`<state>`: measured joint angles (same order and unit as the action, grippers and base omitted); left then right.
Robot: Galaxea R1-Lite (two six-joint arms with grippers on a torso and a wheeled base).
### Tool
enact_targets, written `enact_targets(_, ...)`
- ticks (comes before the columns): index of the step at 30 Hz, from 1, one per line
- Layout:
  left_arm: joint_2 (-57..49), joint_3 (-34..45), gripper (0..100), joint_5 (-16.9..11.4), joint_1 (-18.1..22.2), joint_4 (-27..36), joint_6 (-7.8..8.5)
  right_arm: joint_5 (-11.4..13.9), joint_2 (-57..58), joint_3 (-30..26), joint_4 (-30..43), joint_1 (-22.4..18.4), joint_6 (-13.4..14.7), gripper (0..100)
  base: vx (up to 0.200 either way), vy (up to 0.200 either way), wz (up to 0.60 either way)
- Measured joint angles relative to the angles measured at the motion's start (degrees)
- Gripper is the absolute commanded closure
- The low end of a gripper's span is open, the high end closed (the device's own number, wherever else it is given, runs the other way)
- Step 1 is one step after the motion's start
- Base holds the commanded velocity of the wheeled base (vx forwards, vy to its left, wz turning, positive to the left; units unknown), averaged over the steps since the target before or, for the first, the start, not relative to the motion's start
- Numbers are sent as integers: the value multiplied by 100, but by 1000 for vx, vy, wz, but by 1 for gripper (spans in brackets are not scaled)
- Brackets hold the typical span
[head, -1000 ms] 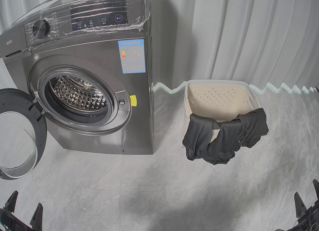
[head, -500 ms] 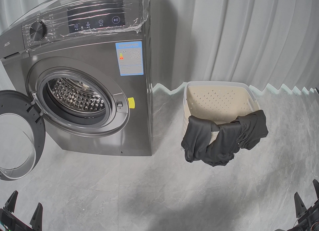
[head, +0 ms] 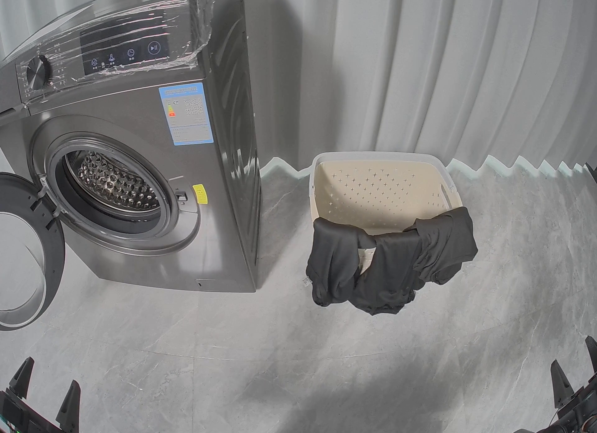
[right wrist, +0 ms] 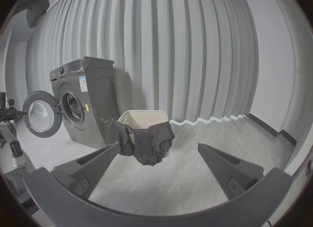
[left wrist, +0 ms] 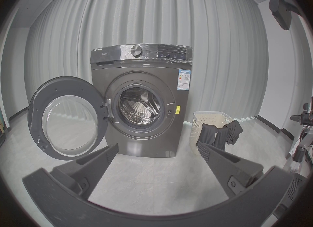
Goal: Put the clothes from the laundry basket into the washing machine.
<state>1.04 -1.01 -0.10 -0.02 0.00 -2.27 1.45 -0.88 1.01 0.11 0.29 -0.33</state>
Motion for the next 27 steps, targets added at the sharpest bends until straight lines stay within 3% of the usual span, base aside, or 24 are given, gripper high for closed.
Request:
enact_targets(7,-2,0,0,0,2,0,6,2,-2,0,-1,1,0,0,0,0,0)
enact_targets(25,-2,0,0,2,2,0,0,0,-5,0,-1,4,1,0,0,-200,0)
enact_targets(27,0,0,0,0,2,0,2,2,-5,0,-1,1,0,0,0,0,0)
